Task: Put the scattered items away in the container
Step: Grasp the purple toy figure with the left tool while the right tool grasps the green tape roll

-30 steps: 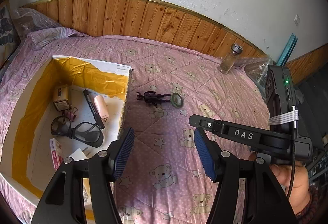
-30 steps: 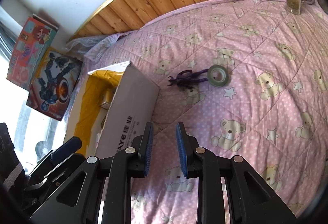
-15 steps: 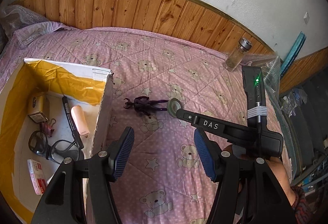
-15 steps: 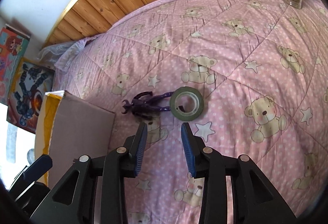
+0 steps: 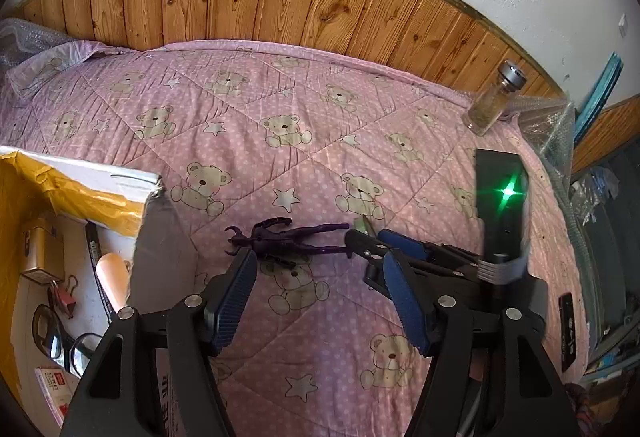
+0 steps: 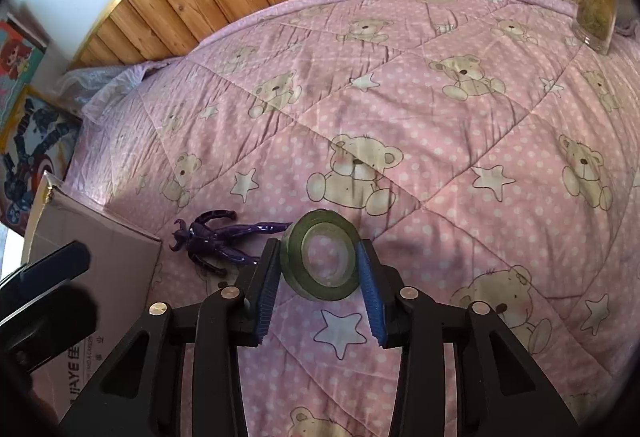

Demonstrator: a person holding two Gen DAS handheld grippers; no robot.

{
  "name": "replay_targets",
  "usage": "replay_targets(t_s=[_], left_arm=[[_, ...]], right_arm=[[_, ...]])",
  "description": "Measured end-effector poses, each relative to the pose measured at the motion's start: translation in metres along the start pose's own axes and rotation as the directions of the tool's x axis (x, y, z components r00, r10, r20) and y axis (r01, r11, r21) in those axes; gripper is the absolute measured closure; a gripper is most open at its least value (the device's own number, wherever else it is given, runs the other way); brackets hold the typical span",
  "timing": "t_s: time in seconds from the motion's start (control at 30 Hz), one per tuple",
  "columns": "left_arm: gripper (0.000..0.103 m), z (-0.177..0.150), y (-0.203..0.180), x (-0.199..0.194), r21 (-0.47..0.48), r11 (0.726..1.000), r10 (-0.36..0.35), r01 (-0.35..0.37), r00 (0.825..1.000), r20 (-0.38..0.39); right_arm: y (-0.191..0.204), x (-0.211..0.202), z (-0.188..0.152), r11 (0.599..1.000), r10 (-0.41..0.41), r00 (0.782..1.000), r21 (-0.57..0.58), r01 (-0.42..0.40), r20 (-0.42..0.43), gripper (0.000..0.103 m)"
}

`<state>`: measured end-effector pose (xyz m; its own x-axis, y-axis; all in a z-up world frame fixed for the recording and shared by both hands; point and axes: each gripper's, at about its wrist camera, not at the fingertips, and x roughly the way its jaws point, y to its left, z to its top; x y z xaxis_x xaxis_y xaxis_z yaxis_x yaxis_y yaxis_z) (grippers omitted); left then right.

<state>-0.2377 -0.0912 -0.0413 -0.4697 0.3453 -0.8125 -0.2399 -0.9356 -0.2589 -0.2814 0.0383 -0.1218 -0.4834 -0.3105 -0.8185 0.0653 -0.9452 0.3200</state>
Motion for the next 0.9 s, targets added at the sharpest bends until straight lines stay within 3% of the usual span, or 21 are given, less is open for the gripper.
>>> replay_targets(t_s=[0.17, 0.23, 0.37, 0.47, 0.5, 0.53, 0.57, 0.6, 0.7, 0.77, 0.83, 0.9], left_arm=[[0.032, 0.012, -0.011, 0.044, 0.068, 0.996, 0.061, -0.058, 0.997, -0.044], [0.032, 0.015, -0.011, 0.061, 0.084, 0.989, 0.126, -0.122, 0.991, -0.048], [0.032, 0.013, 0.003, 0.095, 0.069, 0.985, 0.165, -0.158, 0.980, -0.110], [0.030, 0.006, 0.008, 0.101, 0.056, 0.992, 0.121, -0.114, 0.984, -0.130], [0.030, 0.004, 0.006, 0.100, 0.051, 0.997, 0.061, -0.054, 0.986, -0.158], [0.032, 0.002, 0.002, 0.097, 0.029, 0.998, -0.044, 0.051, 0.979, -0.197], [0.034, -0.001, -0.003, 0.092, 0.013, 0.990, -0.130, 0.137, 0.964, -0.230], [0.035, -0.005, -0.010, 0.084, 0.035, 0.985, -0.153, 0.166, 0.959, -0.239], [0.035, -0.013, -0.025, 0.064, 0.175, 0.980, -0.063, 0.095, 0.982, -0.178], [0.034, -0.018, -0.026, 0.063, 0.218, 0.973, -0.036, 0.071, 0.986, -0.163], [0.034, -0.019, -0.022, 0.072, 0.204, 0.978, -0.002, 0.041, 0.982, -0.186], [0.034, -0.014, -0.016, 0.084, 0.142, 0.990, 0.036, -0.006, 0.978, -0.205]], right_arm=[[-0.017, -0.018, -0.004, 0.999, -0.034, 0.999, 0.013, 0.034, 0.023, 0.079], [-0.027, -0.015, -0.008, 0.999, -0.031, 0.999, 0.027, 0.031, 0.011, 0.082], [-0.045, -0.011, -0.013, 0.996, 0.026, 1.000, 0.084, -0.026, 0.001, 0.082], [-0.050, -0.013, -0.012, 0.989, 0.079, 0.997, 0.123, -0.079, 0.008, 0.086], [-0.051, -0.014, -0.011, 0.988, 0.088, 0.996, 0.127, -0.089, 0.015, 0.086], [-0.051, -0.017, -0.010, 0.989, 0.080, 0.997, 0.126, -0.082, 0.023, 0.088], [-0.051, -0.020, -0.009, 0.989, 0.074, 0.997, 0.124, -0.078, 0.033, 0.089], [-0.051, -0.022, -0.008, 0.989, 0.080, 0.996, 0.125, -0.084, 0.036, 0.090], [-0.050, -0.022, -0.005, 0.992, 0.068, 0.997, 0.105, -0.071, 0.035, 0.090], [-0.049, -0.020, -0.004, 0.993, 0.074, 0.997, 0.092, -0.076, 0.024, 0.087], [-0.049, -0.017, -0.003, 0.995, 0.060, 0.998, 0.081, -0.062, 0.022, 0.086], [-0.051, -0.010, 0.000, 0.997, 0.042, 0.999, 0.070, -0.043, 0.007, 0.079]])
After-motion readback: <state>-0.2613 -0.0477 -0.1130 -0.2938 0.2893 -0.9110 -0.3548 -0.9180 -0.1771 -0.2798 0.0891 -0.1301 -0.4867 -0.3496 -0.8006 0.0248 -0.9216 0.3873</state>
